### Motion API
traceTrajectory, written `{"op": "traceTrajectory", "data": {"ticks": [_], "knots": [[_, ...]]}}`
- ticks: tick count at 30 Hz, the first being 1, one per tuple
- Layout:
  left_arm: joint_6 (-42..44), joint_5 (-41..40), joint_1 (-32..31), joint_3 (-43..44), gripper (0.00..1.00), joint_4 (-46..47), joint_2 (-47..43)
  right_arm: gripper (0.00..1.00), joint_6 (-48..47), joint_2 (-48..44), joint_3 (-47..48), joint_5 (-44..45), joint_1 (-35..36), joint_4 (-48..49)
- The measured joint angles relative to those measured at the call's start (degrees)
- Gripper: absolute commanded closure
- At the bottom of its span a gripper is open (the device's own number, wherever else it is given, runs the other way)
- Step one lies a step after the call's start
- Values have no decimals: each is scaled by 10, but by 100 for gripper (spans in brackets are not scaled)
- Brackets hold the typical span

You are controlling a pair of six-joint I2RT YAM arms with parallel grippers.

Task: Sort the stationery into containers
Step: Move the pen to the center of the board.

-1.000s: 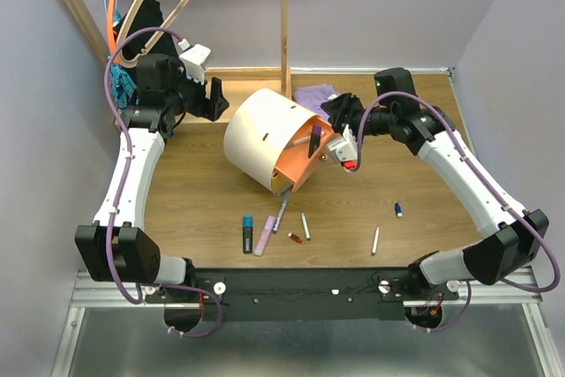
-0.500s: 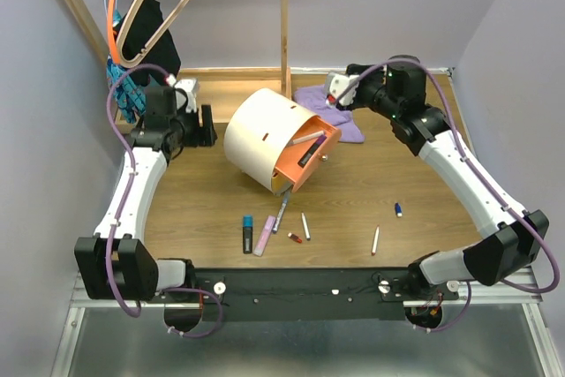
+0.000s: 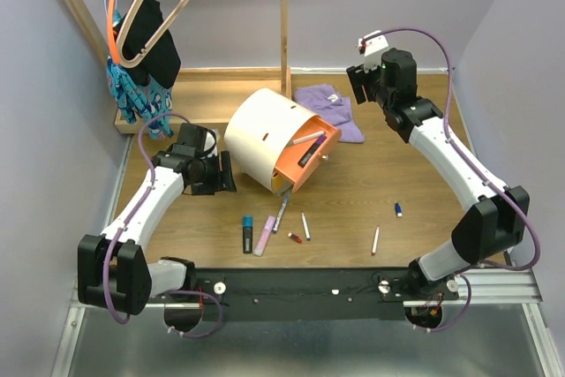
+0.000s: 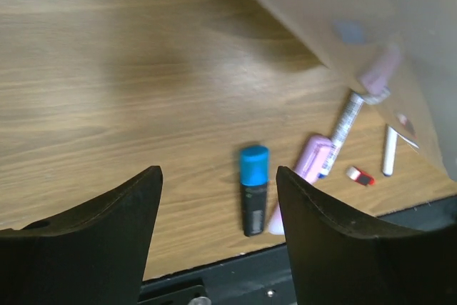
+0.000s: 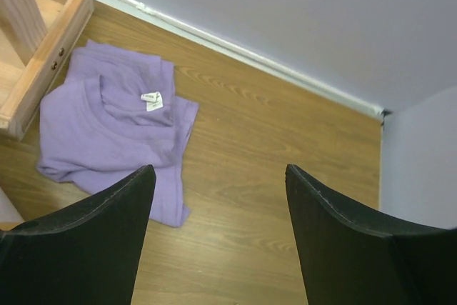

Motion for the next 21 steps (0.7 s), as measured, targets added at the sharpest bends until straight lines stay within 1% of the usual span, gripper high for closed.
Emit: {"op": "traceTrajectory", "data": {"ticks": [2, 7, 13, 17, 21], "knots": [[-8, 0, -23, 0, 26, 0, 0, 19, 32, 10, 6, 13, -4, -6], [-30, -1, -75, -7, 26, -4, 1, 19, 67, 16, 8, 27, -5, -8], [-51, -3, -93, -65, 26, -26, -18, 19, 79, 22, 23, 33, -5, -2], [-63, -6, -104, -82, 27, -33, -19, 19, 82, 31, 26, 33, -6, 14], [-76, -12, -132, -91, 29, -19, -19, 20, 82, 48, 26, 32, -7, 24]]}}
